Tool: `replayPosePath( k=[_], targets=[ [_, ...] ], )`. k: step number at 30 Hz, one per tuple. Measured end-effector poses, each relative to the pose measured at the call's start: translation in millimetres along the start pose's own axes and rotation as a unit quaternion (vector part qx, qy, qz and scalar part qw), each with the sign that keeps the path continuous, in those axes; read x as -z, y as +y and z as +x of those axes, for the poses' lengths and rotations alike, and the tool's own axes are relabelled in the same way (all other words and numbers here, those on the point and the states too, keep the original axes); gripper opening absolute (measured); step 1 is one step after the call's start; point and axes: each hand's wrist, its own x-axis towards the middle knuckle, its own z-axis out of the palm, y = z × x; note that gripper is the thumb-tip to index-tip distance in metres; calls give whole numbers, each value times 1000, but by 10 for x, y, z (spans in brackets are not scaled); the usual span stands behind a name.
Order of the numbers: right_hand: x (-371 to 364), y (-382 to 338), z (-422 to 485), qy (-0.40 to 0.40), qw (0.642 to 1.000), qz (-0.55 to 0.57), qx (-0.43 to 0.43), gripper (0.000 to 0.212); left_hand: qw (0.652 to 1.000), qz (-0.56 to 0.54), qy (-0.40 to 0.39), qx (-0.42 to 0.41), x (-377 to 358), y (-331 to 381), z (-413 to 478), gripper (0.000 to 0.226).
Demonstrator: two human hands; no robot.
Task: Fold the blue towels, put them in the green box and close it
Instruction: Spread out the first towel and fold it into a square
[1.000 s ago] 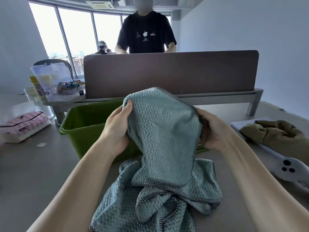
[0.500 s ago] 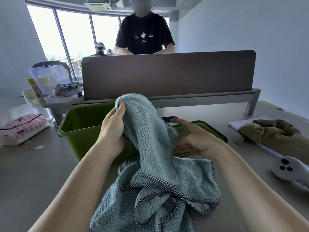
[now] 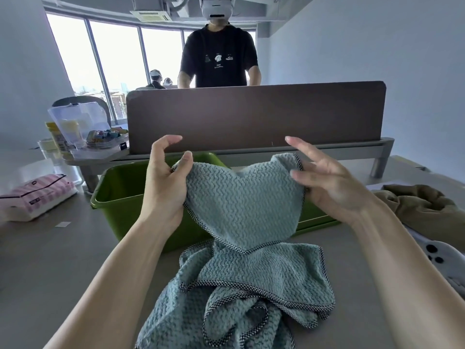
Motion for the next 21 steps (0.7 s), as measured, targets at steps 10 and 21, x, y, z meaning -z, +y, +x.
replayPosePath(
  k=[10, 21],
  targets=[
    [97, -17, 42, 162, 982, -75, 64, 33, 985, -27, -160, 64, 235, 68, 58, 55],
    [134, -86, 6, 213, 966, -117, 87, 18, 986, 149, -56, -57, 218, 124, 39, 21]
  ],
)
